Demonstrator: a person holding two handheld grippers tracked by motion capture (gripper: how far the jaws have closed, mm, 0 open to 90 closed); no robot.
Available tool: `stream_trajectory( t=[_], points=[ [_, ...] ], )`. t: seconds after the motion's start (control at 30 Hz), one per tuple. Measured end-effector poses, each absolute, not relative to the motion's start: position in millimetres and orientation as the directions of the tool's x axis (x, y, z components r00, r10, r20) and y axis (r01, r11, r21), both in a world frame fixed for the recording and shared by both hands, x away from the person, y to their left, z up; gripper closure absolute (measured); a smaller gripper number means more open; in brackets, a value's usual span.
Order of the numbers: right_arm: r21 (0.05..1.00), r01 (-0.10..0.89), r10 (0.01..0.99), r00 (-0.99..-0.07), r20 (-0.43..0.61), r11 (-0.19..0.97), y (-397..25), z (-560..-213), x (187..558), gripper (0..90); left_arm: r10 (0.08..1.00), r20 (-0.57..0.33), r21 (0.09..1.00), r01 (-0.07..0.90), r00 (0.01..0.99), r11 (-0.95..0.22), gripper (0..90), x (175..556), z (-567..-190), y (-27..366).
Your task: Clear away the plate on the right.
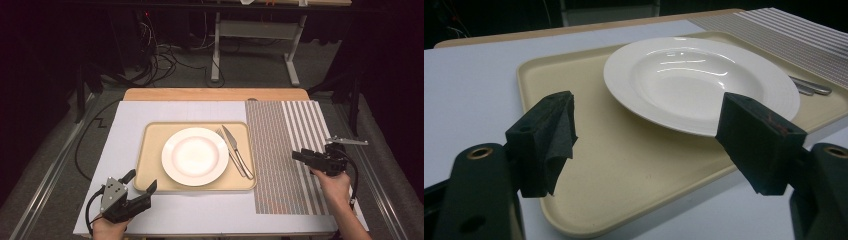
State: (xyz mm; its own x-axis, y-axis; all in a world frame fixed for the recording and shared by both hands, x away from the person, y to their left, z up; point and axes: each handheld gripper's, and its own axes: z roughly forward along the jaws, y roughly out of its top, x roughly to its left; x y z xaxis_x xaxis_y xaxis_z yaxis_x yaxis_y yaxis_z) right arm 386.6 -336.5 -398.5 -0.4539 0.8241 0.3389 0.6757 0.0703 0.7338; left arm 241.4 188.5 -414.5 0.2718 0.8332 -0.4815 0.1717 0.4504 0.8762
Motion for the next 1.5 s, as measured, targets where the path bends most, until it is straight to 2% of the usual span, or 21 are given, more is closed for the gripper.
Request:
stream_trajectory(
  t=[0.33,0.63,1.5],
  points=[
    [0.783,0.598,0.839,-0.507,0.2,0.174,-332,-393,368,41.4,0.833,-0.483,0.875,0.17,0.27,0.453,24.5,241,-414,189],
    [0.806,0.552,0.837,-0.529,0.138,0.216,-334,-396,352,38.6,0.832,-0.485,0.874,0.17,0.27,0.455,24.5,241,-414,189],
    [0.873,0.453,0.824,-0.554,0.115,0.183,-339,-414,325,30.7,0.832,-0.487,0.873,0.165,0.267,0.458,24.6,241,-414,190]
  ],
)
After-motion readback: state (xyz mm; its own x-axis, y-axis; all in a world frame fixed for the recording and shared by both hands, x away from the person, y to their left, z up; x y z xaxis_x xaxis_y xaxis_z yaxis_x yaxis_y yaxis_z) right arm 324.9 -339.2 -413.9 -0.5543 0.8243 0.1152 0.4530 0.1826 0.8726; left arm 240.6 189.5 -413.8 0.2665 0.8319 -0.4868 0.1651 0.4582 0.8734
